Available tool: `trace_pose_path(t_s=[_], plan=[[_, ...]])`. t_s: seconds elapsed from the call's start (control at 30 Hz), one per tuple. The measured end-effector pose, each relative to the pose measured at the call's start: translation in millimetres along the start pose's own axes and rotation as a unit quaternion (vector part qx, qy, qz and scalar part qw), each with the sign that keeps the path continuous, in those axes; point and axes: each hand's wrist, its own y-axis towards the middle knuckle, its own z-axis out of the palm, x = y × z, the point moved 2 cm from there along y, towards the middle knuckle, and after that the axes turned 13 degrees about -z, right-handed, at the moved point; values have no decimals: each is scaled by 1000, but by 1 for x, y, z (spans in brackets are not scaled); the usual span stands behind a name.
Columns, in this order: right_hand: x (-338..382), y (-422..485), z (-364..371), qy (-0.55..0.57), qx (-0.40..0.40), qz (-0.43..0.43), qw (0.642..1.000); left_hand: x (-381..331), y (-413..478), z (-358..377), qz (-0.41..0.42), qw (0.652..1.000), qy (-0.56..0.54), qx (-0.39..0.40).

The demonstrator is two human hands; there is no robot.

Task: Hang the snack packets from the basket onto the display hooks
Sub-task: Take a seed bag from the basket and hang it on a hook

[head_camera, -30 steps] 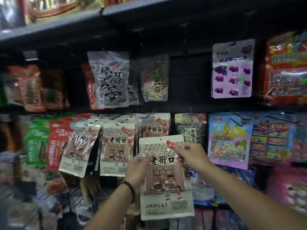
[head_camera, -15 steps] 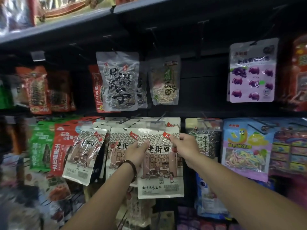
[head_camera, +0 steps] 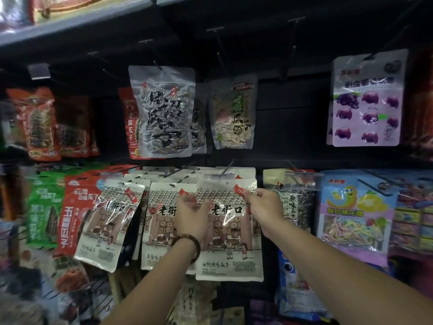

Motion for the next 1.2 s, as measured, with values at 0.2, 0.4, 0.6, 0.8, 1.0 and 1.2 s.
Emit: trace_pose_path(t_s=[0.2, 0.4, 0.6, 0.8, 1.0, 1.2], plan=[[-6, 3, 5, -7, 20, -35, 999, 36, -37, 18, 249, 930, 254, -96], [1, 6, 6, 33, 16, -35, 999, 45, -40, 30, 247, 911, 328, -42], [-1, 4, 9, 29, 3, -6, 1000, 45, -41, 30, 253, 893, 372, -27], [-14, 19, 23, -8, -36, 25, 999, 62, -42, 46, 222, 889, 400, 18], [-18, 34, 27, -10, -37, 27, 999, 70, -8, 62, 191, 895, 397, 69], [-31, 48, 20, -51, 36, 8, 998, 85, 0, 74, 153, 856, 491, 62]])
